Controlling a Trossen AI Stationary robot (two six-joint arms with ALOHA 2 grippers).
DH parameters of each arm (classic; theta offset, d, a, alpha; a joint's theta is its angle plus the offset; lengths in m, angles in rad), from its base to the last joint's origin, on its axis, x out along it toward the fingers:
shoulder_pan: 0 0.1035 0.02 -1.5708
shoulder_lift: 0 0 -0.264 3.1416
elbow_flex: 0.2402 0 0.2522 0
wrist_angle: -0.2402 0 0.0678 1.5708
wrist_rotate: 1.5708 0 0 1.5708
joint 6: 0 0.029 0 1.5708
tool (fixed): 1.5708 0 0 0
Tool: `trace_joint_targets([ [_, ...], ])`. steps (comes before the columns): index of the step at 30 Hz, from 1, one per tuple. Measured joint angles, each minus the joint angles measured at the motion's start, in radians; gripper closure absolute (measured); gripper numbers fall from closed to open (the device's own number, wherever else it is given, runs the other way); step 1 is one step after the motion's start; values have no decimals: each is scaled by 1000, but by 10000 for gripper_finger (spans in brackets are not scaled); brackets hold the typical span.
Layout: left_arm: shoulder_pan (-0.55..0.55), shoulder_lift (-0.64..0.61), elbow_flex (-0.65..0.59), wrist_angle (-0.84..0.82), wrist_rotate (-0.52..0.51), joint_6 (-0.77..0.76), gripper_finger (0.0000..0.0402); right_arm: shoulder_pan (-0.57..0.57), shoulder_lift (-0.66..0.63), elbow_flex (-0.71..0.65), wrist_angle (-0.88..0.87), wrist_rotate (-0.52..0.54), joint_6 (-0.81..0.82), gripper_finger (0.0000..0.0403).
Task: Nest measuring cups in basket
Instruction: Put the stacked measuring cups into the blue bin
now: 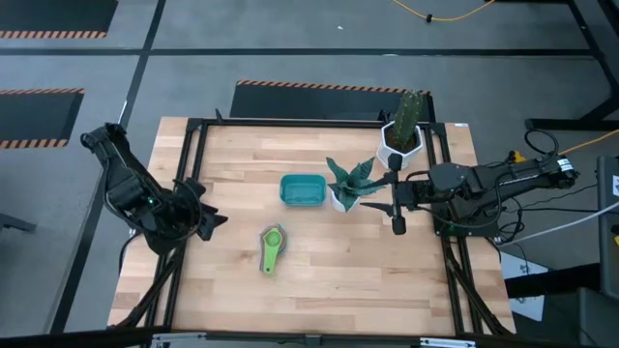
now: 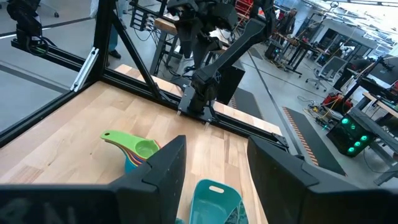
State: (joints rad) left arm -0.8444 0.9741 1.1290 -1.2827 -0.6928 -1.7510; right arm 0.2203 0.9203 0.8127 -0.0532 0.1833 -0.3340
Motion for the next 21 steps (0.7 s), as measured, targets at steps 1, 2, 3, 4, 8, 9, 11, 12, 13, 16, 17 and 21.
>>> trace_joint_targets([
  [1,0,0,0,0,-1,0,155,0,0,0,0,0,0,227],
  [2,0,0,0,2,1,5,148,0,0,0,0,0,0,227],
  [3,0,0,0,7,9,7,143,0,0,0,0,0,0,227],
  [4,0,0,0,9,15,7,141,0,0,0,0,0,0,227],
  [8,10,0,0,9,2,-48,141,0,0,0,0,0,0,227],
  [9,13,0,0,9,3,-50,141,0,0,0,0,0,0,227],
  [11,13,5,0,8,24,-42,142,0,0,0,0,0,0,227],
  [12,13,9,0,4,51,-49,142,0,0,0,0,0,0,227],
  [13,15,14,-1,-1,89,-75,142,0,0,0,0,0,0,227],
  [16,32,38,-34,6,246,-151,142,0,0,0,-4,0,14,227],
  [17,39,51,-55,31,297,-163,142,0,0,0,-6,0,17,227],
  [21,54,79,-189,264,384,-179,142,0,0,0,-22,0,17,227],
])
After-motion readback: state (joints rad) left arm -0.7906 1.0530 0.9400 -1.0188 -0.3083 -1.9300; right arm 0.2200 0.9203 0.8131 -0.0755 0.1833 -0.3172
